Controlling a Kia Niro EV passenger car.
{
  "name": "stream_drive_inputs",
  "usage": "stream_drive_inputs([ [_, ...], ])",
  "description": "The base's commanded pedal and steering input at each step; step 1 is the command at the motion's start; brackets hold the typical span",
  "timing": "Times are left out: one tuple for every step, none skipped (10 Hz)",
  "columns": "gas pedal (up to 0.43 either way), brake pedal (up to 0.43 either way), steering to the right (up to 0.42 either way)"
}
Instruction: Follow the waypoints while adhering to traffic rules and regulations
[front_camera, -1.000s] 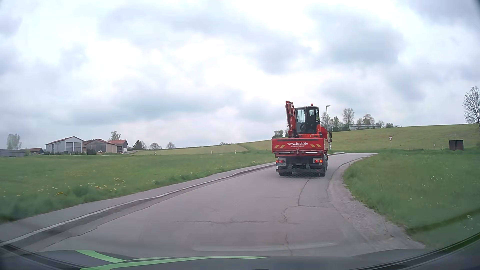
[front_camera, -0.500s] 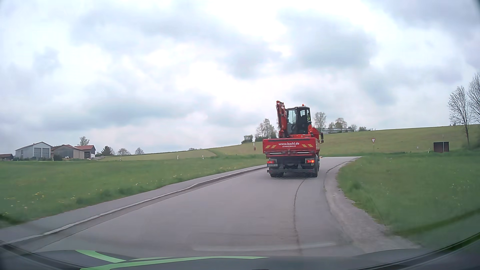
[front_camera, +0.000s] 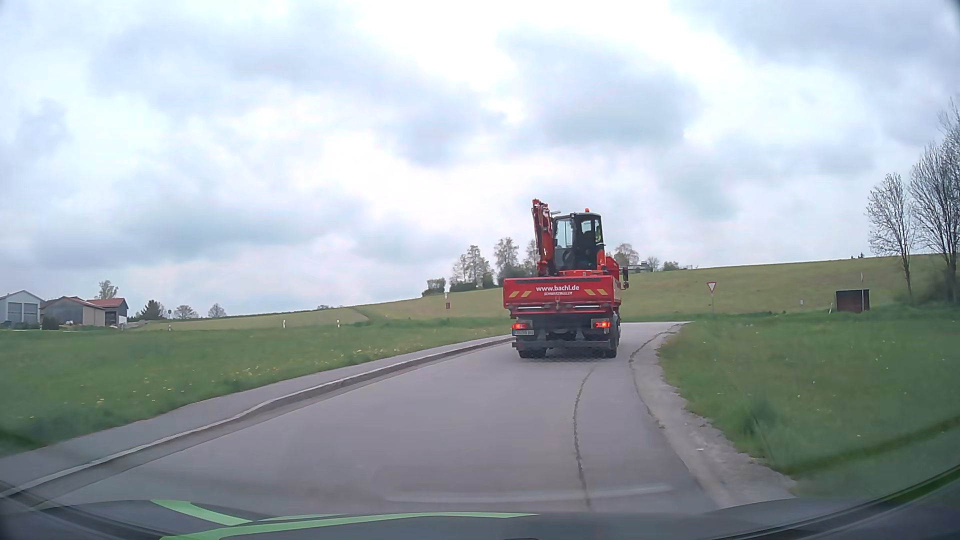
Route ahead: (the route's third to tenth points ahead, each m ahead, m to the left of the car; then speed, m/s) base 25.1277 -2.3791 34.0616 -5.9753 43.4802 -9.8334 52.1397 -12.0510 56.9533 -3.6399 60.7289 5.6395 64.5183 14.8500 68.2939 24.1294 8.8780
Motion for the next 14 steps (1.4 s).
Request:
stream_drive_inputs([
  [0.157,0.000,0.096],
  [0.157,0.000,0.093],
  [0.157,0.000,0.091],
  [0.110,0.000,0.087],
  [0.000,0.000,0.084],
  [0.000,0.000,0.082],
  [0.000,0.000,0.082],
  [0.000,0.000,0.082],
  [0.000,0.000,0.081],
  [0.000,0.000,0.079],
  [0.000,0.000,0.074],
  [0.000,0.000,0.071],
  [0.000,0.000,0.068],
  [0.000,0.000,0.064],
])
